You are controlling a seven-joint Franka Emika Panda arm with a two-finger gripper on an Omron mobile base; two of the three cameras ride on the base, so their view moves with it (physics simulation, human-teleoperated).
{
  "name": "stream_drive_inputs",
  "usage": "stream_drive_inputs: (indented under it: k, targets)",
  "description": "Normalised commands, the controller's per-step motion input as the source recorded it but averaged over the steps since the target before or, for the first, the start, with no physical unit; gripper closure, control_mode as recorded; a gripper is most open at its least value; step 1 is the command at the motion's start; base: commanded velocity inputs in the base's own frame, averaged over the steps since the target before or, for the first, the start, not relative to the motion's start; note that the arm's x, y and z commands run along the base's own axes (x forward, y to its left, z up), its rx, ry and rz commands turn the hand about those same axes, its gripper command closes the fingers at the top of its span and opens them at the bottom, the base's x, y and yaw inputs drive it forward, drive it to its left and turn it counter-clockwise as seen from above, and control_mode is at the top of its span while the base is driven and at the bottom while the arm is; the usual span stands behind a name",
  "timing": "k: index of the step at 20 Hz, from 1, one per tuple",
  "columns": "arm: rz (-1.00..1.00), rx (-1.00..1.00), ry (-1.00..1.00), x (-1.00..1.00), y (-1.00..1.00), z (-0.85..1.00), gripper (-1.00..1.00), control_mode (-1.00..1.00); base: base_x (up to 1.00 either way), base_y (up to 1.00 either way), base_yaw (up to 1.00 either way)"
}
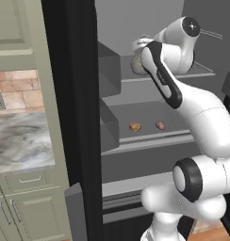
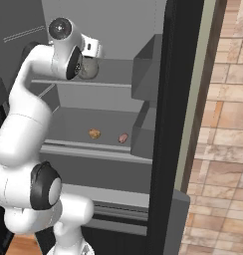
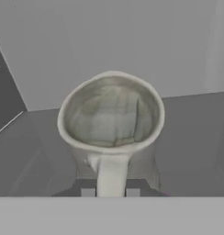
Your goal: Move the pork loin and scallops from the top shelf to the second highest shelf to make space. Then, place the pitcher from the counter on the cleared top shelf.
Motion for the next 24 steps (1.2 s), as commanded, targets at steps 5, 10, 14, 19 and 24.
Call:
stream_drive_inputs:
  k: [5, 10, 14, 19, 24]
  targets:
    - [0.01, -0.05, 0.08, 0.95, 0.0, -0.21, 1.0, -1.0, 0.0, 0.0, 0.0]
    - [0.0, -0.1, 0.02, 0.71, 0.0, -0.23, -1.0, -1.0, 0.0, 0.0, 0.0]
    - [0.0, -0.13, -0.02, 0.31, 0.0, -0.25, -1.0, -1.0, 0.0, 0.0, 0.0]
    - [0.0, -0.08, -0.18, -0.06, -0.01, -0.03, -1.0, -1.0, 0.0, 0.0, 0.0]
    - [0.0, -0.09, -0.32, -0.45, 0.0, -0.45, -1.0, -1.0, 0.0, 0.0, 0.0]
